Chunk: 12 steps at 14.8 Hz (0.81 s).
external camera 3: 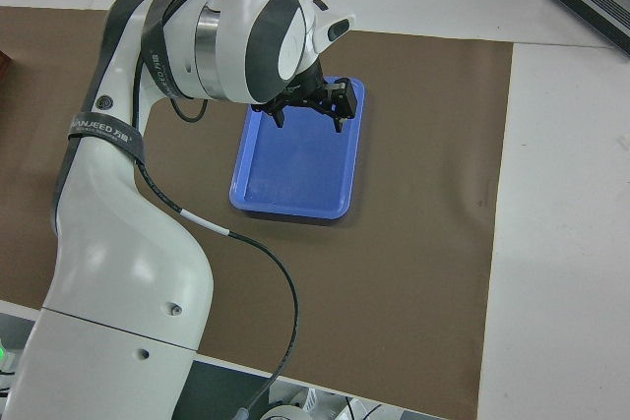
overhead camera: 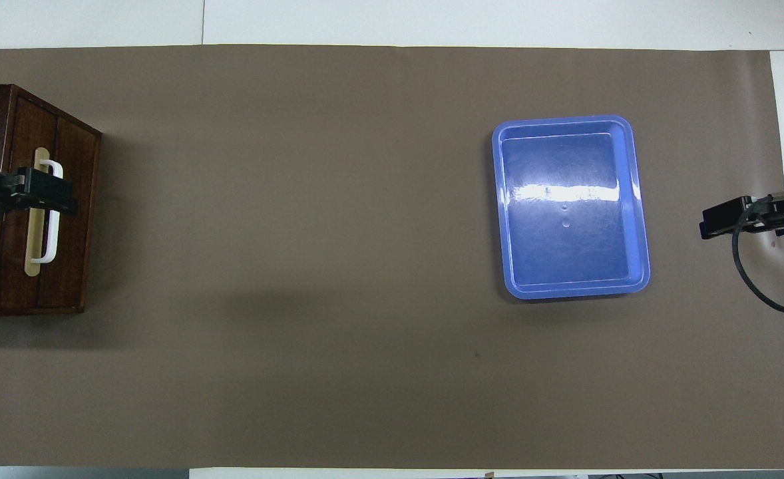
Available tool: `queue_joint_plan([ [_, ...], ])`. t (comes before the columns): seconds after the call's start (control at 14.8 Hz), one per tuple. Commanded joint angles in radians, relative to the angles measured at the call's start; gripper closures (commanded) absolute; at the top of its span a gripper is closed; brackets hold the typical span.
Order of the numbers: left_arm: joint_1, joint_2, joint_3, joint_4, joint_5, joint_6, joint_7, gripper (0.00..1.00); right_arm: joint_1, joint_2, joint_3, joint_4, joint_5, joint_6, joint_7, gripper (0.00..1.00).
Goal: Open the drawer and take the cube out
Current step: 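Pull the wooden drawer open by its white handle with the left gripper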
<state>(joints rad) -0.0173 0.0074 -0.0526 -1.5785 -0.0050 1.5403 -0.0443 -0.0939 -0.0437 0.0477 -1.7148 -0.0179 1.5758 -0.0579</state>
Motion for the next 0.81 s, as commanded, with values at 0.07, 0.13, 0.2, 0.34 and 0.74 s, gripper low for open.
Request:
queue_joint_plan([
  [0.07, 0.005, -0.011, -0.001, -0.011, -0.003, 0.021, 0.017, 0.0, -0.02, -0.005, 0.014, 0.004, -0.014, -0.014, -0.019, 0.0],
  [0.13, 0.003, -0.014, -0.001, -0.021, -0.001, 0.035, 0.017, 0.0, -0.02, -0.005, 0.012, 0.004, -0.014, -0.014, -0.019, 0.0],
  [0.2, -0.003, -0.017, -0.001, -0.041, 0.003, 0.062, 0.017, 0.0, -0.02, -0.005, 0.014, 0.004, -0.014, -0.014, -0.019, 0.0],
  [0.34, -0.026, -0.017, -0.007, -0.095, 0.086, 0.142, 0.017, 0.0, -0.02, -0.005, 0.014, 0.004, -0.014, -0.016, -0.017, 0.0],
  [0.74, -0.076, 0.055, -0.007, -0.299, 0.354, 0.432, 0.007, 0.0, -0.02, -0.013, 0.014, -0.011, -0.014, -0.022, -0.023, 0.0],
])
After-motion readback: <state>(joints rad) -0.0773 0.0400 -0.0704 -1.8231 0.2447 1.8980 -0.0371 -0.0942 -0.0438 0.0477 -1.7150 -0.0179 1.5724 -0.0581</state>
